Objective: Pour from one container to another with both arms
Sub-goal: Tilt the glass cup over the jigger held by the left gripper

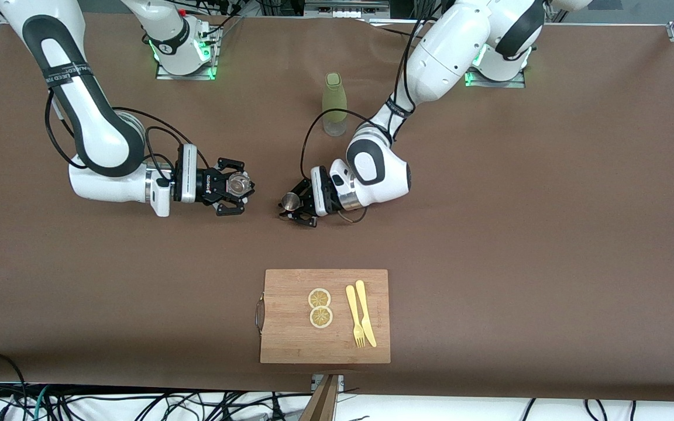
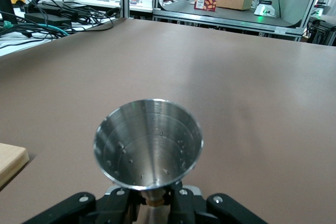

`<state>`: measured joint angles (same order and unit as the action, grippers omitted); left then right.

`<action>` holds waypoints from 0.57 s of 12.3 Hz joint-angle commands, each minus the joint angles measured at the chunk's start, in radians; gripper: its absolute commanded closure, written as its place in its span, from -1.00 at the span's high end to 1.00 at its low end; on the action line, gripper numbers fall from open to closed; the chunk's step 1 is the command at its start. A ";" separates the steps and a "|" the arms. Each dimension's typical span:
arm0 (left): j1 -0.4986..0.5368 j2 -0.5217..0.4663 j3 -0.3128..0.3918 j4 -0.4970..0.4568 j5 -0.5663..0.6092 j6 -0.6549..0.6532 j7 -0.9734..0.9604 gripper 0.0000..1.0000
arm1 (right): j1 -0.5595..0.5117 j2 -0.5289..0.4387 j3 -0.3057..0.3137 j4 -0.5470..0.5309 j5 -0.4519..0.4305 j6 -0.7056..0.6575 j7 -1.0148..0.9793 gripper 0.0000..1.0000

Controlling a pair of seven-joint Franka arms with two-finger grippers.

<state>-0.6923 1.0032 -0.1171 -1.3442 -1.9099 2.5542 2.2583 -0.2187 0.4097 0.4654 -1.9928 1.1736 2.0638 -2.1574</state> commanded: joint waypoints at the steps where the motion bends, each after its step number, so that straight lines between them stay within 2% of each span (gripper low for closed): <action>1: -0.021 0.022 0.005 0.046 -0.044 0.026 -0.009 -1.00 | -0.007 -0.035 0.005 -0.029 0.026 0.009 0.008 -0.87; 7: -0.021 0.022 0.005 0.046 -0.044 0.026 -0.009 -1.00 | -0.004 -0.049 0.010 -0.055 0.026 0.019 0.005 -0.87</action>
<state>-0.7003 1.0067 -0.1171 -1.3361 -1.9099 2.5614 2.2444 -0.2189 0.4086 0.4655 -1.9999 1.1740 2.0665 -2.1561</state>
